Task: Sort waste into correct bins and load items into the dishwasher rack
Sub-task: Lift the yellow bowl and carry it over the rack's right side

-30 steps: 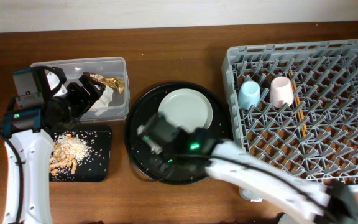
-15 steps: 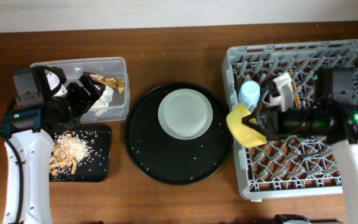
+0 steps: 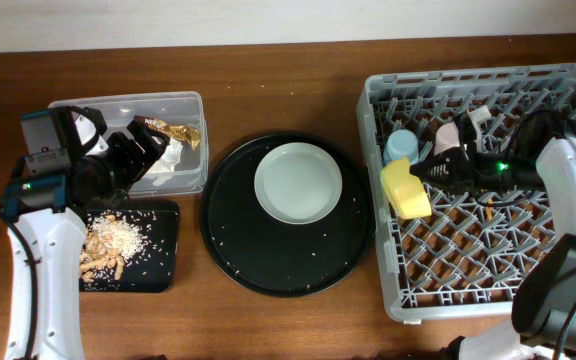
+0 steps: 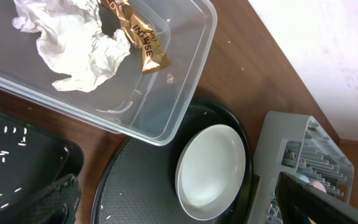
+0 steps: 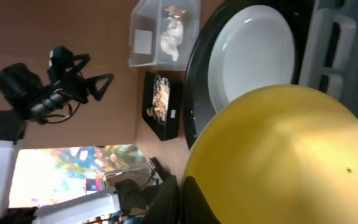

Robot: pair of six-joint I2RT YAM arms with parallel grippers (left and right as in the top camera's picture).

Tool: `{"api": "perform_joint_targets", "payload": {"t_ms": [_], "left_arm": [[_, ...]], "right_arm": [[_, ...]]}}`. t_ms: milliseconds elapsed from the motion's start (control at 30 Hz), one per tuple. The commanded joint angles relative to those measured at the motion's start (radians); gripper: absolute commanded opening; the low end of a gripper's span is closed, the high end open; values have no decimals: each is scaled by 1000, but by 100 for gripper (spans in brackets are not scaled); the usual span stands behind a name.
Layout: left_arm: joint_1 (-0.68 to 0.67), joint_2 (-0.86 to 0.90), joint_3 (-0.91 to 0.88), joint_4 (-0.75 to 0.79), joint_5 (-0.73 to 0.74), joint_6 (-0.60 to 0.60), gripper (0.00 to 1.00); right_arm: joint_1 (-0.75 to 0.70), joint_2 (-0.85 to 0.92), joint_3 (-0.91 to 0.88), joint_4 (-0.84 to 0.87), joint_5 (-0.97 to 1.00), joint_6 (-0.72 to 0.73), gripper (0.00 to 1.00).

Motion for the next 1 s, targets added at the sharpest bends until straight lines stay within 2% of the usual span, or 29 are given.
{"api": "perform_joint_targets", "payload": {"t_ms": [0,267,400,600,700,767,967], "left_arm": [[2,-10,0,-1,0,2,99],[2,-10,0,-1,0,2,99],[2,-10,0,-1,0,2,99],[2,-10,0,-1,0,2,99],[2,-10,0,-1,0,2,99],[2,-10,0,-1,0,2,99],[2,-10,0,-1,0,2,99]], "right_arm": [[-7,4,-20,14,-37,-34,4],[-154,4,-44,21,45,-22,4],[-182,4,-98,74,74,-15,4],[-201,4,-116,198,344,173,4],[-201,4,-116,208,395,175,4],[-201,4,-116,225,498,249,4],[-201,4,-116,236,509,276,4]]}}
